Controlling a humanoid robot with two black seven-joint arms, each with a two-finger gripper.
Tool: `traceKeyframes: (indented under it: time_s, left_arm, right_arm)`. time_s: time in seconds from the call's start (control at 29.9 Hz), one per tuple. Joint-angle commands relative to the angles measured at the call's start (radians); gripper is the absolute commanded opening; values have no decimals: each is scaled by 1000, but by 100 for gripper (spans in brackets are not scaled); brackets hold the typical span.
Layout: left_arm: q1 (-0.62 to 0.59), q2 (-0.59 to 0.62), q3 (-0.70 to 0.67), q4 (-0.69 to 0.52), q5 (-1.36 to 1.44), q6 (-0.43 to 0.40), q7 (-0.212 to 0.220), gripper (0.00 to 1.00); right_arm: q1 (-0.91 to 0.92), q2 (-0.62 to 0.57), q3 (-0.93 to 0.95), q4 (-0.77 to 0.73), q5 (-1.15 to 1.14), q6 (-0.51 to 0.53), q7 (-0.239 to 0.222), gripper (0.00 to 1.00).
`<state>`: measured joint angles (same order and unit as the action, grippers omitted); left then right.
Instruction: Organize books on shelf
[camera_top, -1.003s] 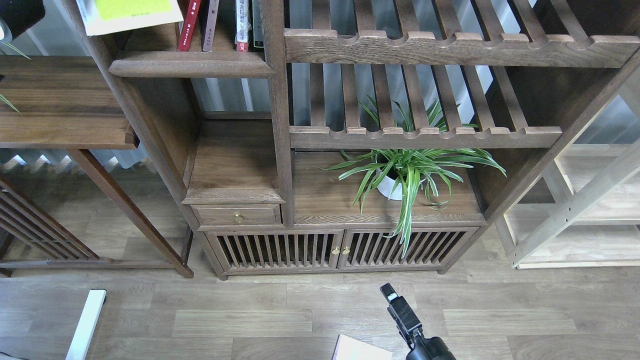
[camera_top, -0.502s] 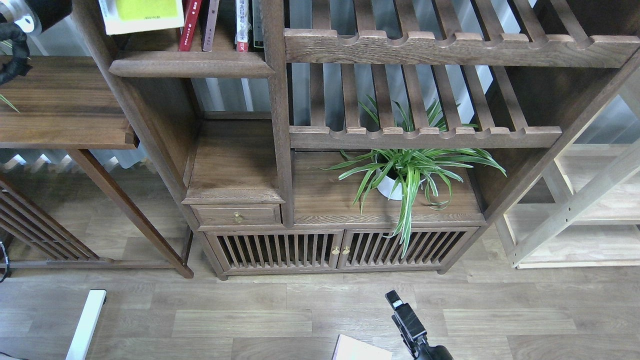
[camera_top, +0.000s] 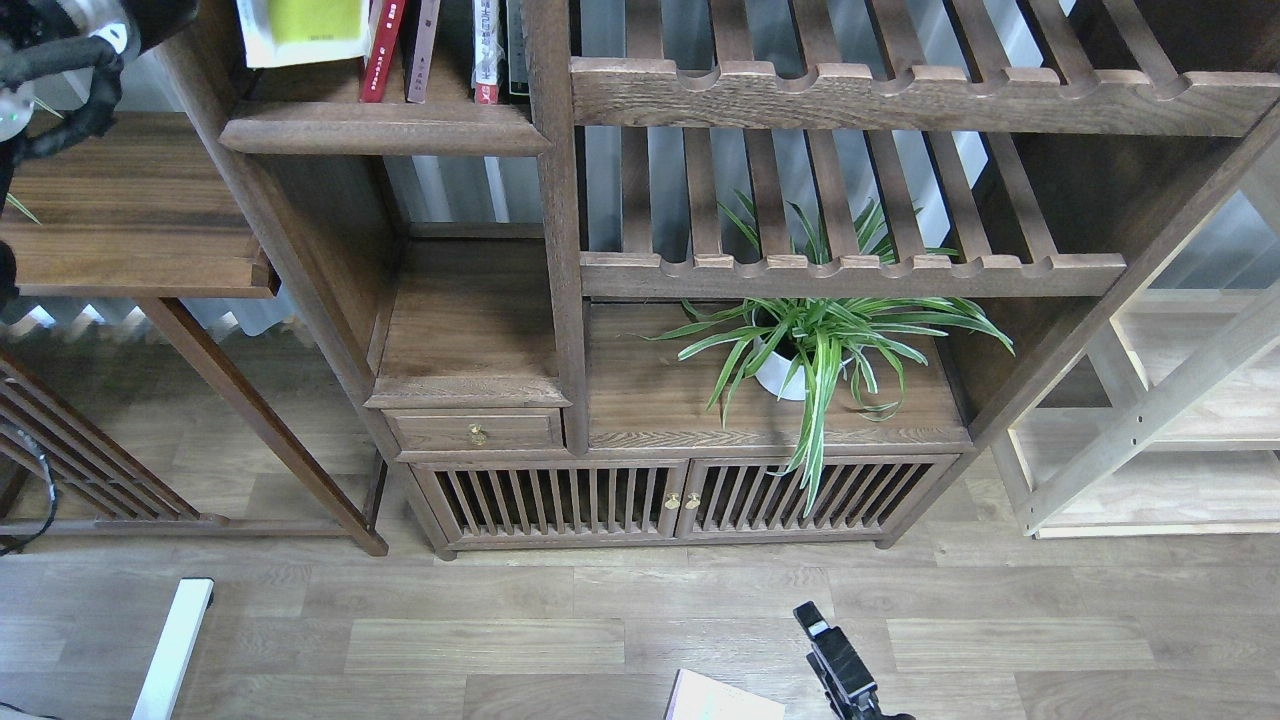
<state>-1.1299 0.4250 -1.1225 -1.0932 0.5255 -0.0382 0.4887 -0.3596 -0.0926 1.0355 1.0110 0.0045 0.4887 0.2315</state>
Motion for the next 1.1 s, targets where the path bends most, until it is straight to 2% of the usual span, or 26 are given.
traceKeyframes:
  time_s: [0.0, 0.27, 0.57, 0.67, 0.9, 0.94, 1.0, 1.07]
  left_arm:
    - [-65, -40, 43, 76, 1, 0, 0, 0]
    - [-113, -107, 79, 160, 40, 0, -4, 0]
    - [-114, -89, 81, 168, 42, 0, -10, 1]
    - [-114, -97, 81, 170, 42, 0, -12, 4]
    - [-125, -133, 79, 200, 41, 4, -58, 10]
    - [-125, -138, 79, 202, 41, 4, -61, 12]
    - [-126, -146, 79, 207, 41, 14, -85, 22]
    - [-128, -146, 79, 210, 41, 38, -102, 25]
  right_arm:
    - [-9, -12, 0, -2, 26, 0, 0, 98]
    - [-21, -53, -2, -2, 84, 0, 0, 98]
    - [-30, -61, -8, -3, 94, 0, 0, 99]
    - [-30, -61, -11, -3, 94, 0, 0, 99]
    - [-45, -61, -11, -3, 94, 0, 0, 99]
    - [-47, -61, -11, -2, 94, 0, 0, 99]
    - [-50, -64, -9, -2, 94, 0, 0, 99]
    - [-50, -73, -11, -3, 94, 0, 0, 99]
